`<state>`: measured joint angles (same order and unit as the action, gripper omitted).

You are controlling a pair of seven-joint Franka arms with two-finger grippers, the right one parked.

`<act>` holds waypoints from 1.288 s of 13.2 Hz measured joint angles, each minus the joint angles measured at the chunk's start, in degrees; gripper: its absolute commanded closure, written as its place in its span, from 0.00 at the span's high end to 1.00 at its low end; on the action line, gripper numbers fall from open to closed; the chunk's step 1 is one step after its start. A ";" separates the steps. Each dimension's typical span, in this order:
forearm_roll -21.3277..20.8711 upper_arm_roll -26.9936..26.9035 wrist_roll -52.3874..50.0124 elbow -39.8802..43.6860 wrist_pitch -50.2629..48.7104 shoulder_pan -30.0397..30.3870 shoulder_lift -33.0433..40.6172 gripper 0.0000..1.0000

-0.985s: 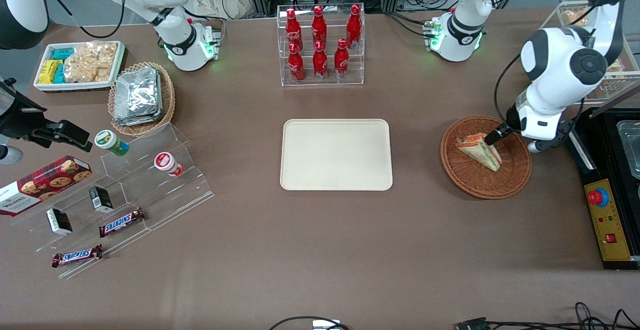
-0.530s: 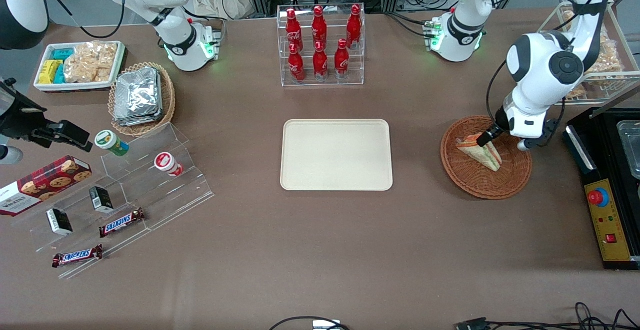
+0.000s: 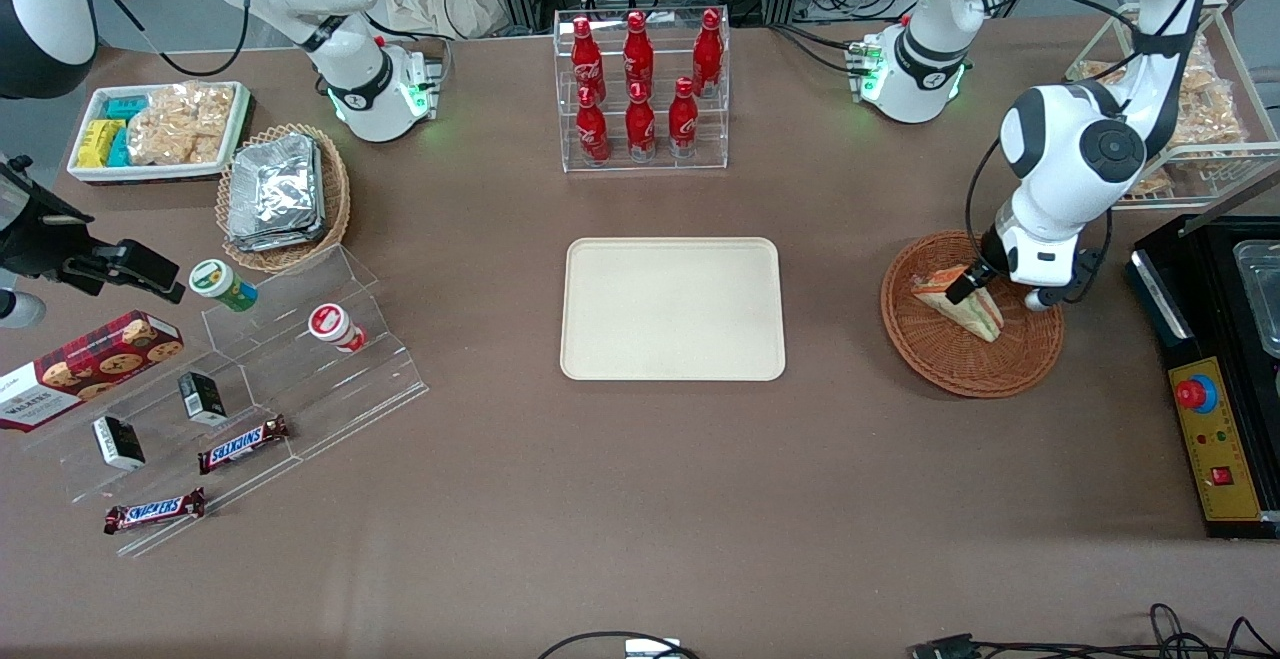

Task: Place sandwich from basket to tray
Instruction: 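Lower the left gripper and close it on the sandwich, then lift the sandwich and carry it toward the cream tray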

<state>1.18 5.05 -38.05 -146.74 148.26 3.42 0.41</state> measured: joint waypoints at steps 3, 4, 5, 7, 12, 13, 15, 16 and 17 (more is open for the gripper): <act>0.00 0.00 -0.49 -0.65 3.08 0.00 -2.04 1.00; 0.00 0.00 -0.83 -0.85 3.68 0.00 -2.50 0.98; 0.00 0.00 -1.22 -1.01 4.41 0.00 -2.93 0.90; 0.00 0.00 -1.86 -1.51 6.22 -0.01 -3.81 0.59; 0.00 0.00 -2.16 -2.65 9.62 -0.01 -5.15 0.00; 0.00 0.00 -2.17 -2.63 9.69 -0.01 -4.95 0.00; -0.09 0.33 -2.01 -2.25 8.15 -0.04 -3.15 0.00; -0.60 0.99 -1.48 -1.78 5.42 -0.07 -1.28 0.00; -1.61 1.60 -0.68 -1.21 2.43 -0.16 1.04 0.00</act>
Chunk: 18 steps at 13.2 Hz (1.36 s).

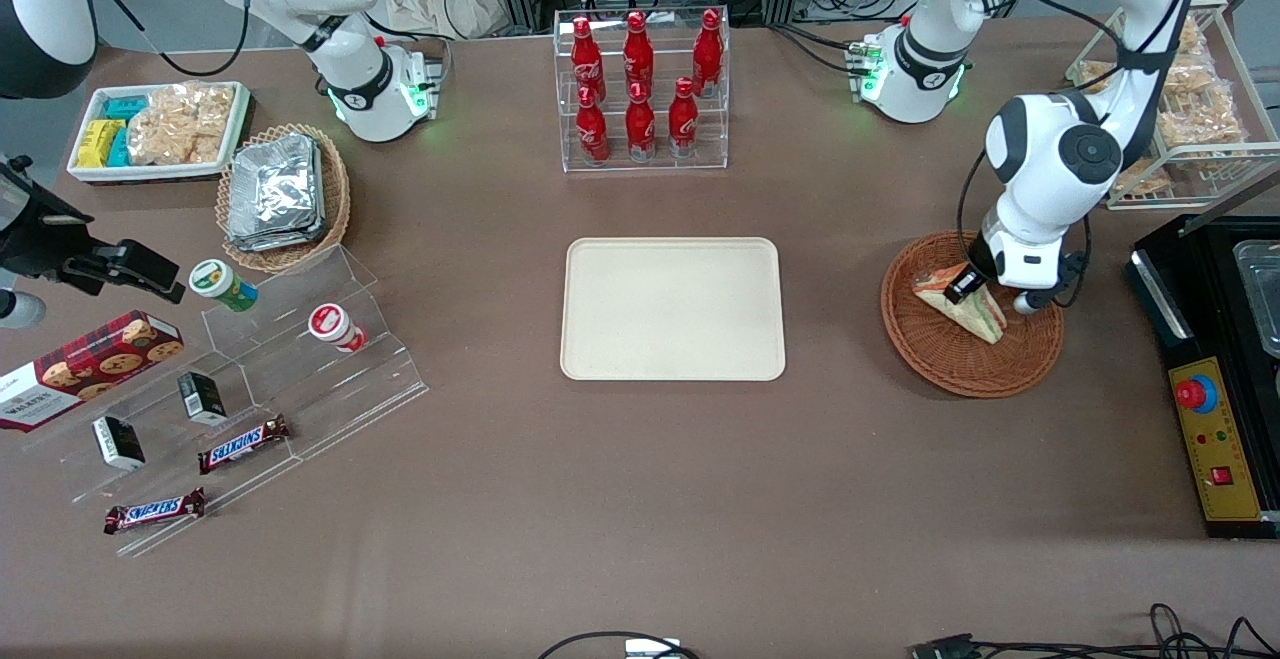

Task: Place sandwich from basket to tray
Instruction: 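Lift the sandwich and carry it toward the cream tray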

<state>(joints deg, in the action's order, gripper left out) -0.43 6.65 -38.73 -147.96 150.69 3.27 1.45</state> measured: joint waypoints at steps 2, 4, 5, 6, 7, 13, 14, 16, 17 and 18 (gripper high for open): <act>-1.40 1.04 4.23 0.79 -5.36 -0.10 4.58 0.00; -1.59 2.58 10.11 1.25 -8.85 -0.11 7.34 0.00; -1.63 3.84 11.96 1.43 -9.38 -0.11 7.90 0.00; -1.63 5.67 12.72 1.54 -9.46 -0.14 8.03 0.00; -1.64 7.65 12.87 1.58 -9.46 -0.19 8.01 0.00; -1.56 17.05 14.70 3.38 -9.24 -0.50 7.69 0.00; -1.52 18.60 14.70 4.00 -9.14 -0.53 7.32 0.00; -1.55 21.70 14.70 4.99 -9.14 -0.63 6.20 0.00; -1.60 22.97 14.88 5.32 -9.09 -0.67 5.56 0.00; -1.60 24.28 15.18 5.99 -8.99 -0.68 4.75 0.00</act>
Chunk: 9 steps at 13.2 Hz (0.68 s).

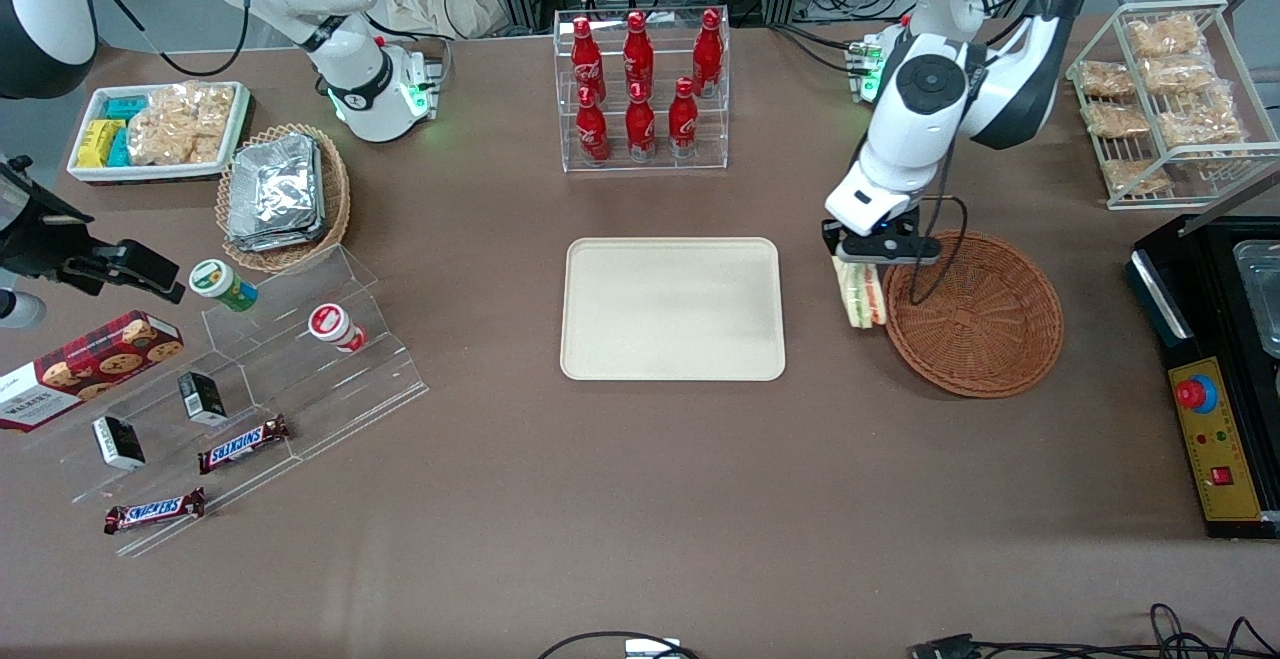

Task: Place sandwich from basket to tray
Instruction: 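Lift the sandwich and carry it toward the cream tray, then lower the sandwich onto the tray and open the left gripper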

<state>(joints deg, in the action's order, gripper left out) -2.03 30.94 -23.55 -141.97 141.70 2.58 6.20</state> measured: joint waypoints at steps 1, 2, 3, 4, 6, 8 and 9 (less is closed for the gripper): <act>0.00 1.43 0.08 1.16 0.06 -0.02 -1.13 0.00; 0.00 2.89 0.08 2.75 0.06 -0.04 -2.60 0.00; 0.00 4.31 0.08 4.55 0.06 -0.06 -4.45 0.00; -0.19 5.48 0.08 6.20 0.05 -0.07 -6.38 0.01; -2.69 6.93 0.14 9.02 0.04 -0.59 -10.39 0.05; -4.00 7.12 0.10 11.51 0.02 -2.24 -14.47 0.05; -4.26 7.17 -0.10 12.35 0.02 -2.99 -16.23 0.05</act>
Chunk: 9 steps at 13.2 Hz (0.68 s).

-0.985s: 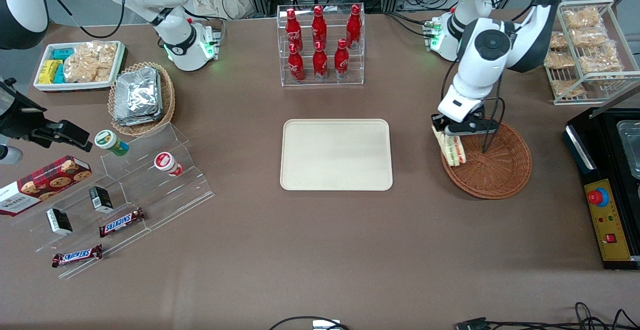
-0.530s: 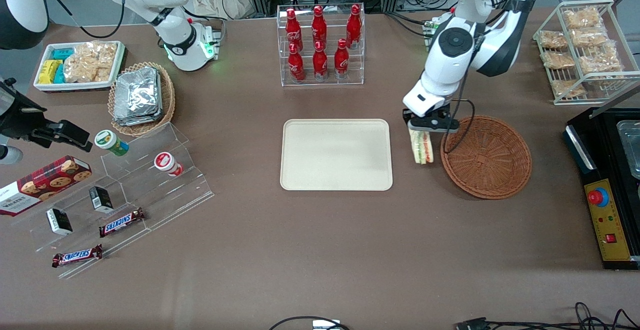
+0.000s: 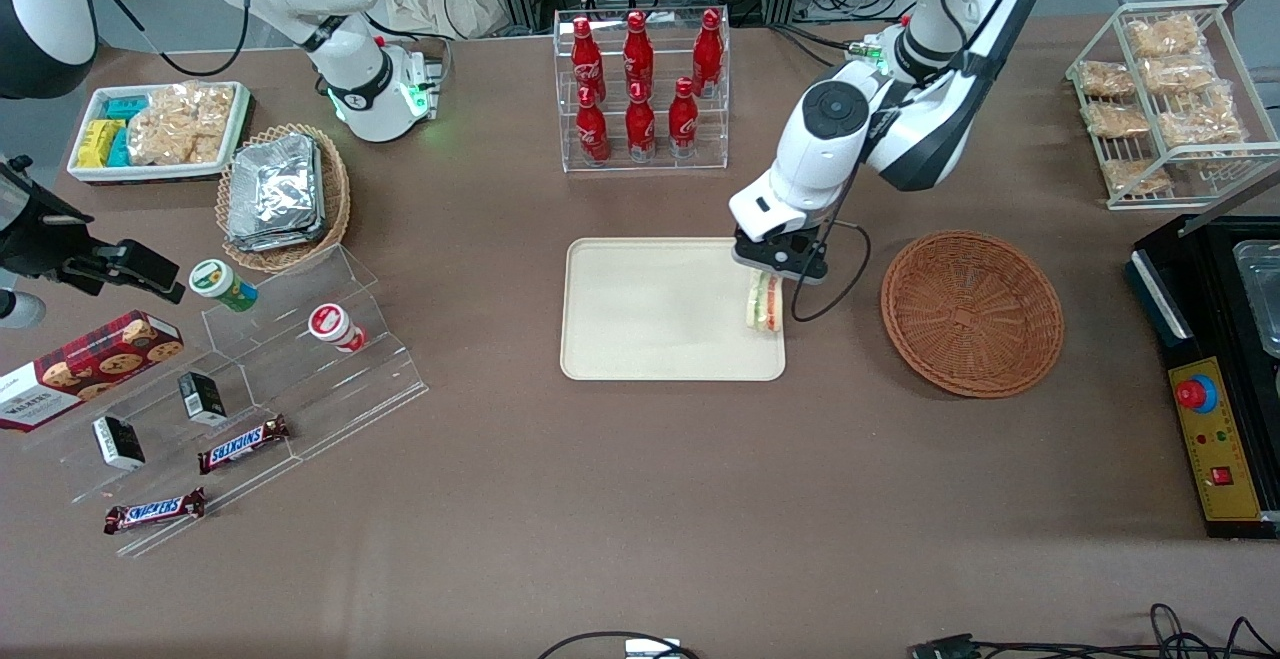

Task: Place sandwich from basket to tray
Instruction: 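Lower the sandwich onto the tray and open the left gripper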

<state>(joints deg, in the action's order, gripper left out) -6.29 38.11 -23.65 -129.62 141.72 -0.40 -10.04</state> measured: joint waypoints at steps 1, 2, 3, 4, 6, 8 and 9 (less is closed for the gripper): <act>-0.35 0.01 -0.28 0.57 0.00 -0.56 -1.51 0.05; -0.54 0.01 -0.68 1.01 0.00 -0.85 -2.80 0.05; -0.63 0.00 -1.08 1.35 0.00 -0.91 -3.95 0.05; -0.67 -0.01 -1.35 1.71 0.00 -0.91 -5.12 0.06; -0.74 -0.01 -2.07 2.62 0.00 -0.93 -7.49 0.06; -2.12 -0.03 -3.73 3.51 0.00 -0.94 -9.71 0.07; -4.34 -0.05 -5.89 3.99 0.00 -0.94 -10.86 0.07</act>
<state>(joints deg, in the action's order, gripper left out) -10.63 38.06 -29.54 -125.63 141.72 -1.34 -20.89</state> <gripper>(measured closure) 0.833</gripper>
